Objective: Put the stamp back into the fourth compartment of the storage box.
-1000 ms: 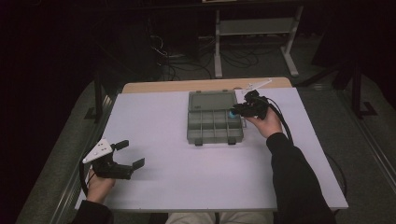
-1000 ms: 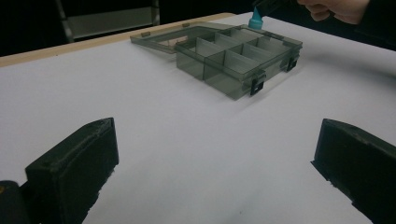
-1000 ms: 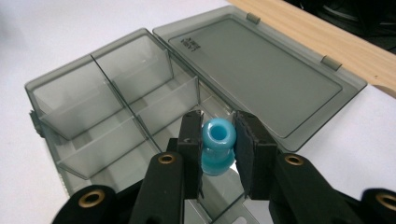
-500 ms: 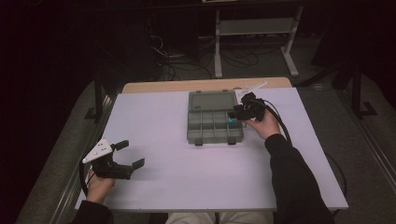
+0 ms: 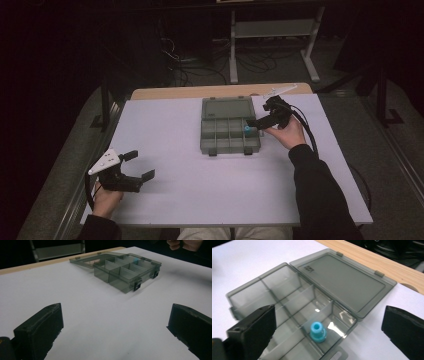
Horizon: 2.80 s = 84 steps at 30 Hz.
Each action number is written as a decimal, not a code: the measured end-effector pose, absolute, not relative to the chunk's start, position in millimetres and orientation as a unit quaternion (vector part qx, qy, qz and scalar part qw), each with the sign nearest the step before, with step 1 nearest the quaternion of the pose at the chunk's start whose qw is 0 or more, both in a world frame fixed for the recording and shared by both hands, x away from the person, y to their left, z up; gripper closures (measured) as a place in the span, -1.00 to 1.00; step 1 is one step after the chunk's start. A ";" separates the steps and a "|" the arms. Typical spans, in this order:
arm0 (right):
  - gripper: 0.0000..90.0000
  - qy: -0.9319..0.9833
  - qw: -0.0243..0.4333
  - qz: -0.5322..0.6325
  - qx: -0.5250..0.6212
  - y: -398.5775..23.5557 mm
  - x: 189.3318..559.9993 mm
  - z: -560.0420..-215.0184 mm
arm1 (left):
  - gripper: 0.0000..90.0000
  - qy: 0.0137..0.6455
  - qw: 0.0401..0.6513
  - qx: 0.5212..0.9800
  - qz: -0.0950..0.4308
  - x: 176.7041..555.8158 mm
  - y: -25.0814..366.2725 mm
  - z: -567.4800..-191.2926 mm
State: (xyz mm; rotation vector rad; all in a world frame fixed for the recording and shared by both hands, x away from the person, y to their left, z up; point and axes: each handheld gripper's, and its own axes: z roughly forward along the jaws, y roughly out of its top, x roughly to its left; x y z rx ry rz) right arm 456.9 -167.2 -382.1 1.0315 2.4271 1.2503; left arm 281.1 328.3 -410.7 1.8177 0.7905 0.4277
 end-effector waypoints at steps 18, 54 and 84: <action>-1.00 0.810 0.113 0.462 0.343 -180.4 425.5 -368.7 | -1.00 0.330 0.528 0.762 0.179 282.5 327.0 -411.2; -1.00 0.796 0.104 0.483 0.348 -198.2 378.4 -382.1 | -1.00 0.327 0.529 0.762 0.178 281.8 326.6 -410.5; -1.00 0.764 0.135 0.508 0.374 -244.3 335.5 -404.2 | -1.00 0.328 0.530 0.762 0.176 281.6 326.0 -410.8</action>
